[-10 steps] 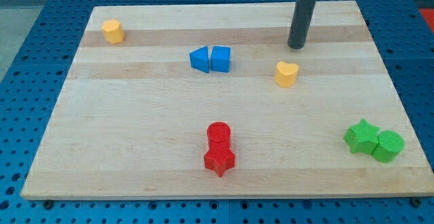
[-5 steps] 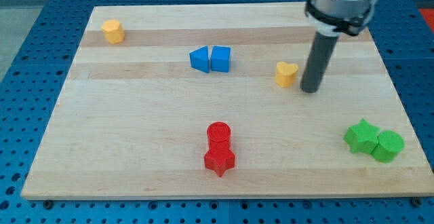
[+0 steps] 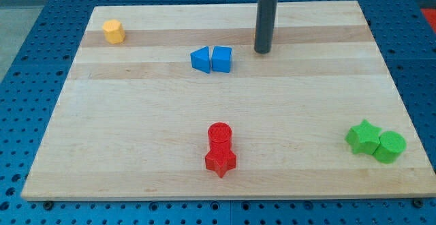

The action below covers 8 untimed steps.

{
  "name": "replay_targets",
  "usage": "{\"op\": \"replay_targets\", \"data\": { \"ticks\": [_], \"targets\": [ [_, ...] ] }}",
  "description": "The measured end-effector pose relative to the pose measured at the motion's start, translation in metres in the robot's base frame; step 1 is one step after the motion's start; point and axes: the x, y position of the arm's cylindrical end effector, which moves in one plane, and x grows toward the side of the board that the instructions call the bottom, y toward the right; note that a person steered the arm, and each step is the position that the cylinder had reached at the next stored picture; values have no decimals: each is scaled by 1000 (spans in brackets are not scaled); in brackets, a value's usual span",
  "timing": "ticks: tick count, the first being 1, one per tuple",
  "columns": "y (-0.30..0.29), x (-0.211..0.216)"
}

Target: Move the yellow heart diagonally to the bottom right of the yellow hexagon

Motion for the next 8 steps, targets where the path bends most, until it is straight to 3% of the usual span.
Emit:
{"op": "replay_targets", "data": {
  "ticks": [1, 2, 3, 8],
  "targets": [
    [44, 17],
    [45, -46],
    [31, -67],
    [-65, -66]
  ]
}}
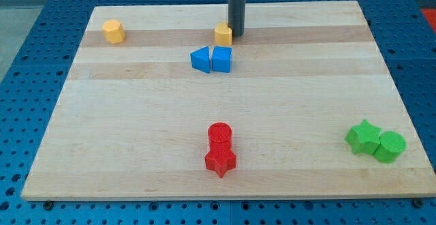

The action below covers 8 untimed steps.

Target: Move the yellow heart diagonally to the bottom right of the yellow hexagon

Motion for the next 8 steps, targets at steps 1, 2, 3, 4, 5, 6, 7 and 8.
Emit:
{"op": "replay_targets", "data": {
  "ticks": [1, 2, 3, 4, 5, 6, 7, 8],
  "targets": [
    [-17, 0],
    [-35, 0],
    [-57, 0],
    [-80, 1],
    [-101, 4],
    [-123, 11],
    [-124, -16],
    [-81, -42]
  ]
}}
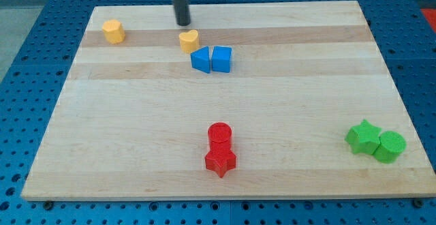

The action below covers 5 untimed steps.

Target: Move the yellow heart diagonally to the bottom right of the yellow hexagon

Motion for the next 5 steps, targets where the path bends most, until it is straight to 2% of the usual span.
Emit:
{"op": "replay_targets", "data": {
  "ticks": [1, 3, 5],
  "targets": [
    [19, 5],
    [27, 64],
    [29, 65]
  ]
}}
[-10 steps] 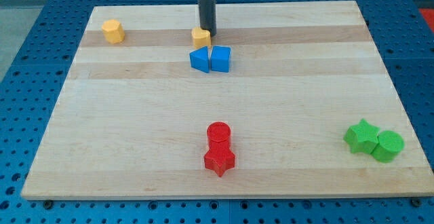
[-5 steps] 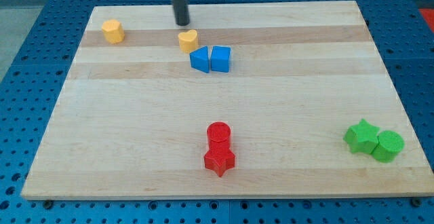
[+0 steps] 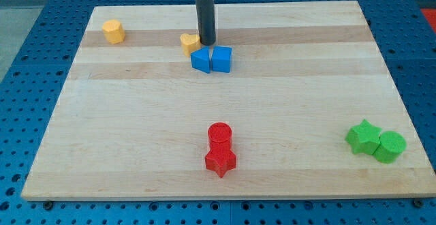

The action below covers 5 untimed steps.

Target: Move the yellow heart diagonally to the bottom right of the yellow hexagon

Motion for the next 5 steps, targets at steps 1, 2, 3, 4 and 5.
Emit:
{"op": "replay_targets", "data": {
  "ticks": [1, 2, 3, 4, 5],
  "targets": [
    [-23, 2],
    [-54, 14],
    [-85, 34],
    [-107, 47],
    [-109, 47]
  ]
}}
